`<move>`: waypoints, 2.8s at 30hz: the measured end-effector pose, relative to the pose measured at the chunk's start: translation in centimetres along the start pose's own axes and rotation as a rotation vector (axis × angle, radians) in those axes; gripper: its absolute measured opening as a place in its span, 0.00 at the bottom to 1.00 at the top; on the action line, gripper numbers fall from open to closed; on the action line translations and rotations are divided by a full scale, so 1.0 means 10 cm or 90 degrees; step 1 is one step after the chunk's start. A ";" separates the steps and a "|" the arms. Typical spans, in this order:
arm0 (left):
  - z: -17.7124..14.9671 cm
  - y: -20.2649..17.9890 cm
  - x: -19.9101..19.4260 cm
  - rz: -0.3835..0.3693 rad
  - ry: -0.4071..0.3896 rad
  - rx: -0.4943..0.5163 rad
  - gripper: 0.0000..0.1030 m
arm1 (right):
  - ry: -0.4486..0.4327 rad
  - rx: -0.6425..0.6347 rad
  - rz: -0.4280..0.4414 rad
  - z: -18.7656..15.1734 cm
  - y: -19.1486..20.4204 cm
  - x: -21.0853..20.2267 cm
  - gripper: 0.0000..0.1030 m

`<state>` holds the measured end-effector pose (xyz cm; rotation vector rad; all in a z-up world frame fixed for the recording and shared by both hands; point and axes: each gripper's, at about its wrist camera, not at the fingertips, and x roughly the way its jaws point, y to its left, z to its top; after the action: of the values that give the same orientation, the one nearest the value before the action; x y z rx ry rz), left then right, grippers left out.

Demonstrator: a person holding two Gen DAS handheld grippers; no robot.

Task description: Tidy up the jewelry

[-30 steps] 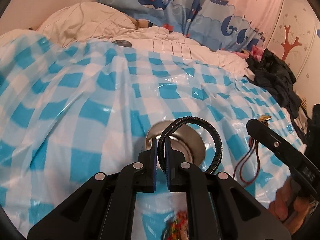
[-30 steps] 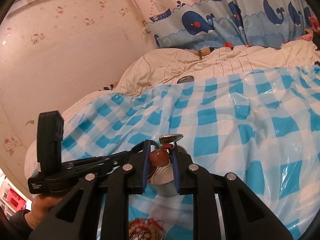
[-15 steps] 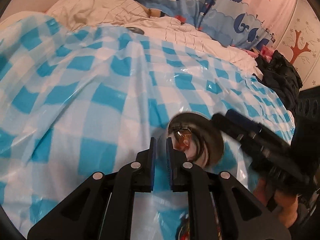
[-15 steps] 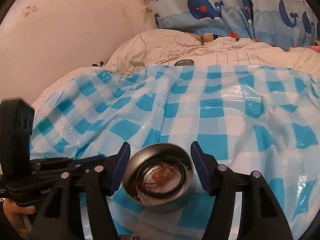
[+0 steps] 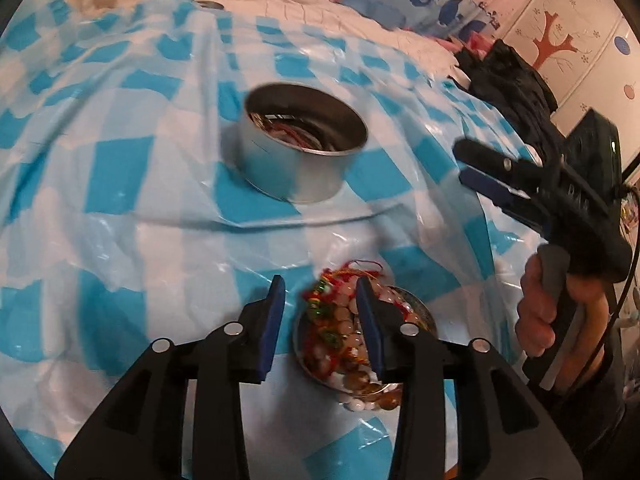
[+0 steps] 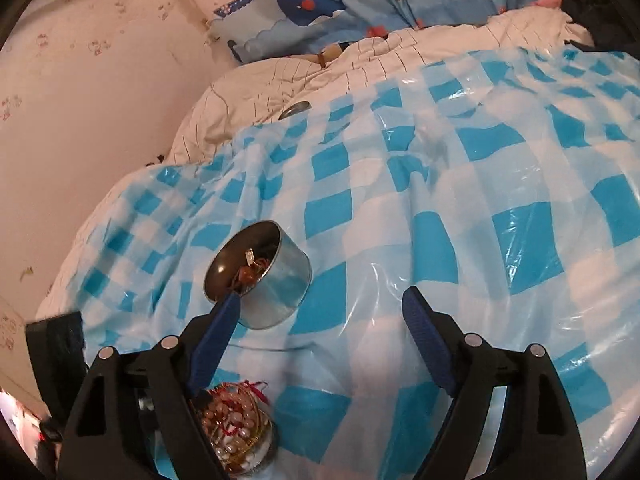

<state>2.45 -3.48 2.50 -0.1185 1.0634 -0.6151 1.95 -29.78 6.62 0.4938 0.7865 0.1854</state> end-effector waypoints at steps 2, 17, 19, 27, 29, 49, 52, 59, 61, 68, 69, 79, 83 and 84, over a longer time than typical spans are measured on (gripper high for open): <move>0.00 0.00 0.03 -0.022 0.004 -0.010 0.34 | 0.010 -0.012 -0.006 -0.03 0.02 0.04 0.78; -0.03 0.16 0.07 -0.079 0.004 -0.082 0.27 | 0.021 -0.044 -0.009 -0.07 0.14 0.13 0.78; -0.03 0.11 0.07 -0.074 0.004 -0.057 0.05 | 0.021 -0.045 -0.008 -0.07 0.15 0.14 0.78; 0.09 0.22 -0.24 -0.125 -0.052 -0.084 0.04 | 0.022 -0.046 -0.009 -0.07 0.16 0.15 0.78; 0.11 0.31 -0.31 -0.111 -0.068 -0.098 0.04 | 0.025 -0.049 -0.004 -0.08 0.17 0.15 0.78; 0.06 0.81 -0.26 0.028 -0.055 -0.172 0.05 | 0.232 -0.356 0.158 -0.71 1.05 0.33 0.78; 0.06 0.81 -0.26 0.026 -0.054 -0.170 0.05 | 0.238 -0.358 0.131 -0.72 1.00 0.35 0.78; 0.05 0.77 -0.25 0.024 -0.047 -0.166 0.05 | 0.275 -0.341 0.103 -0.72 0.89 0.42 0.51; 0.05 0.76 -0.24 0.023 -0.045 -0.168 0.05 | 0.283 -0.321 0.131 -0.69 0.83 0.35 0.48; 0.05 0.76 -0.20 0.025 -0.039 -0.172 0.05 | 0.232 -0.183 0.173 -0.46 0.52 0.17 0.46; 0.05 0.76 -0.19 0.026 -0.038 -0.173 0.05 | 0.227 -0.176 0.151 -0.45 0.48 0.19 0.46; 0.05 0.73 -0.12 0.025 -0.029 -0.174 0.05 | 0.250 -0.204 0.165 -0.58 0.65 0.44 0.23; 0.05 0.74 -0.12 0.025 -0.029 -0.174 0.05 | 0.235 -0.185 0.150 -0.54 0.58 0.46 0.24; 0.05 0.74 -0.12 0.025 -0.029 -0.174 0.06 | 0.229 -0.178 0.147 -0.52 0.55 0.44 0.24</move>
<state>5.55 3.14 0.91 -0.3473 1.0989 -0.4279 1.42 -21.64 3.46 0.2871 1.0350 0.6028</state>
